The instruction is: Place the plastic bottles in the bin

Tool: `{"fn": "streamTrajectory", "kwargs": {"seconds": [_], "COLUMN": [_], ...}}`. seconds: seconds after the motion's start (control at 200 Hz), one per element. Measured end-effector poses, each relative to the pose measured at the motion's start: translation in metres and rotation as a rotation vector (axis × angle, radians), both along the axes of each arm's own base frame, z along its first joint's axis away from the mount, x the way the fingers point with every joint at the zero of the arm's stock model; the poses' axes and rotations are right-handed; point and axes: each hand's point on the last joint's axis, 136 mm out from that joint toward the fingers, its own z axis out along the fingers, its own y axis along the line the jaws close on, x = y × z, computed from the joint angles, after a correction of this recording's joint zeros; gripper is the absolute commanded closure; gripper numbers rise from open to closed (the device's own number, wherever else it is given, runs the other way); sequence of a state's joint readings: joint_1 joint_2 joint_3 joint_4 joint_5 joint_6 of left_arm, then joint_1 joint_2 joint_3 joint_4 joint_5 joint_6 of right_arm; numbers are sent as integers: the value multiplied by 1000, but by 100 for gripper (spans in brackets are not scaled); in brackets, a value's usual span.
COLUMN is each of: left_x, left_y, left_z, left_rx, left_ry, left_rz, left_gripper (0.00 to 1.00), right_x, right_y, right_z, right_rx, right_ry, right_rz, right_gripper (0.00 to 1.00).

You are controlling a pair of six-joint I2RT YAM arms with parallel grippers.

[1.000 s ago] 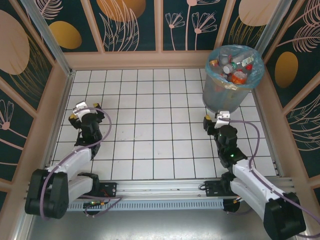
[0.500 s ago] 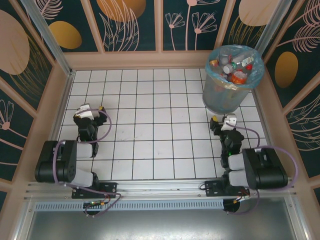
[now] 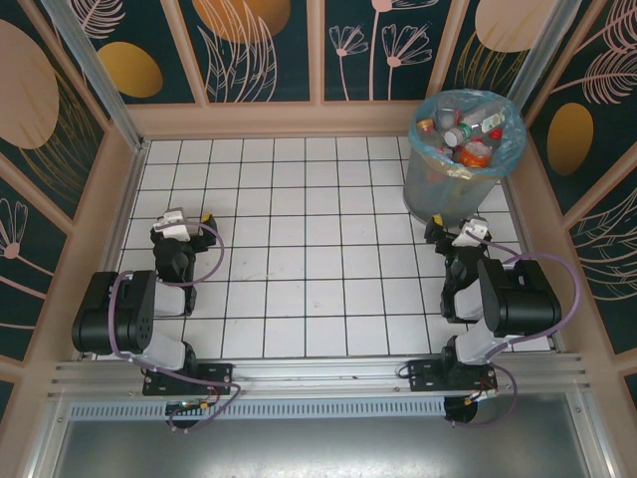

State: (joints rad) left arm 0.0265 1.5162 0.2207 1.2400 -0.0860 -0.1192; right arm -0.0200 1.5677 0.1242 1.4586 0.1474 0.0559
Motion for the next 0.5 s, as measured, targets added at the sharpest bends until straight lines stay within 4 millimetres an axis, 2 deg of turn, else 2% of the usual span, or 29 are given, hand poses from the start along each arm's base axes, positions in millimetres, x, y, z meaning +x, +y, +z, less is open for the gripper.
{"fn": "streamTrajectory", "kwargs": {"seconds": [0.5], "left_x": [0], "left_y": [0], "left_z": [2], "left_rx": [1], "left_ry": [-10], "left_rz": [0], "left_gripper": [1], "right_x": [3], "right_y": [-2], "right_z": [-1], "right_rx": [2], "right_ry": [11], "right_rz": [-9], "right_gripper": [1]}}
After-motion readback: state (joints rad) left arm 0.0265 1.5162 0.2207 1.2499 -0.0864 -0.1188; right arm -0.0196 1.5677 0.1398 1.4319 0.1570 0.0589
